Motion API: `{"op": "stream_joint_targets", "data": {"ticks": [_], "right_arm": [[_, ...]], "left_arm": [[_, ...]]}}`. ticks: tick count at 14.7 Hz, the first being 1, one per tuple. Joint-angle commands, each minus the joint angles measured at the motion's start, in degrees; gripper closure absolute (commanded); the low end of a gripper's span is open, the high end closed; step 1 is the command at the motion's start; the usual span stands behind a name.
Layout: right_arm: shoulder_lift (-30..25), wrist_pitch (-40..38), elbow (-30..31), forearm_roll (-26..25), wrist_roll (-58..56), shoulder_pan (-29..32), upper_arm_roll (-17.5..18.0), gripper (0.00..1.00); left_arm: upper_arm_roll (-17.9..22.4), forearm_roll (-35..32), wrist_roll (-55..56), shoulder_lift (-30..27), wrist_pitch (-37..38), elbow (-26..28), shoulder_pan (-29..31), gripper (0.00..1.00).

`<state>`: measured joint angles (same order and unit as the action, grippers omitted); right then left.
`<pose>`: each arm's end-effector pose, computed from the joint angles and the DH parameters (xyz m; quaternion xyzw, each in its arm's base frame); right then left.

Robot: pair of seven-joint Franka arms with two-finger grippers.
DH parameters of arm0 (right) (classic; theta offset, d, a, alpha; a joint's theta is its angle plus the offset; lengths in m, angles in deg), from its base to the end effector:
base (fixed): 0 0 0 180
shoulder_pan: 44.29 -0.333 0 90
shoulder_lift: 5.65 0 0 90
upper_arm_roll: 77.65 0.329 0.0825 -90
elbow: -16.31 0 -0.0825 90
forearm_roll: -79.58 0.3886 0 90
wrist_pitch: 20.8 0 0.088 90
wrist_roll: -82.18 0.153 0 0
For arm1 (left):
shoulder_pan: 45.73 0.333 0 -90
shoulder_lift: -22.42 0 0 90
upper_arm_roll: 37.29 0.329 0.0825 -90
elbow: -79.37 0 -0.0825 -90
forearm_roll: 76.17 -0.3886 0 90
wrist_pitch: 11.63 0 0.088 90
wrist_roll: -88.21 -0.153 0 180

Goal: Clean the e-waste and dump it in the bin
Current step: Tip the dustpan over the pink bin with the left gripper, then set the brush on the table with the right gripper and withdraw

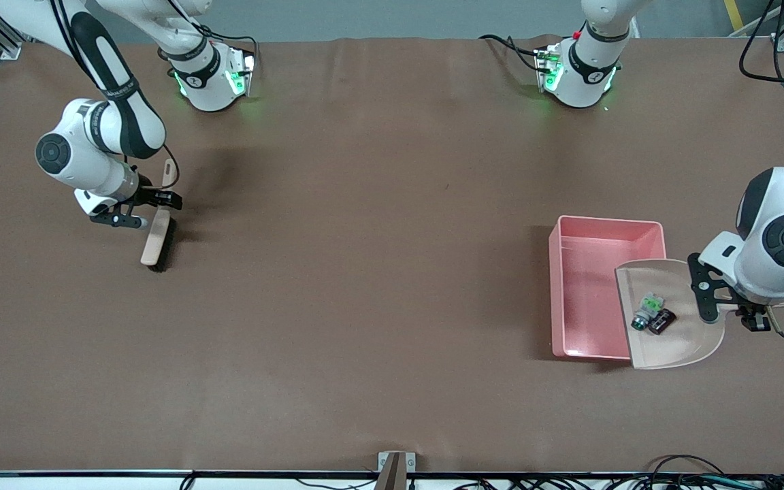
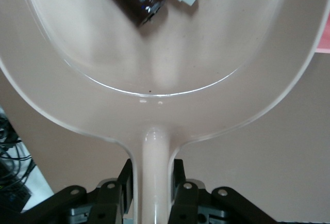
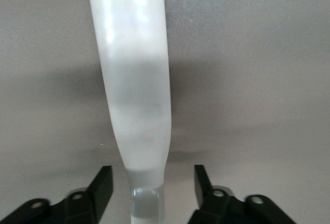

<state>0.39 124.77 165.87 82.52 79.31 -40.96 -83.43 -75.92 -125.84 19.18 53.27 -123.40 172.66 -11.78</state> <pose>0.4071 -0.0661 0.1659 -0.9932 0.0767 0.0858 0.0163 0.6842 0.0806 0.3287 -0.6804 0.6960 0.1470 0.1764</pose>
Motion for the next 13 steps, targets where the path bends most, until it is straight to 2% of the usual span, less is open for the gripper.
{"op": "stream_joint_targets", "data": {"ticks": [1,4,8,13], "right_arm": [[-0.8,-0.7,-0.7,-0.7,0.8,0.7,0.8,0.0],[-0.8,-1.2,-2.0,-0.1,1.7,-1.5,1.0,0.0],[-0.9,-12.3,-8.9,-0.2,4.6,-3.8,0.9,0.0],[-1.2,-23.6,-16.0,-0.9,3.8,-3.1,0.7,0.0]], "left_arm": [[-0.5,-1.1,-0.1,-3.6,4.4,2.9,0.5,0.99],[-0.5,-3.2,-0.4,-5.7,5.8,3.9,0.5,0.99],[-1.1,-6.4,-0.3,-6.2,7.9,3.9,0.2,0.99],[-1.1,-10.3,0.1,-6.1,7.9,3.4,-1.2,0.99]]}}
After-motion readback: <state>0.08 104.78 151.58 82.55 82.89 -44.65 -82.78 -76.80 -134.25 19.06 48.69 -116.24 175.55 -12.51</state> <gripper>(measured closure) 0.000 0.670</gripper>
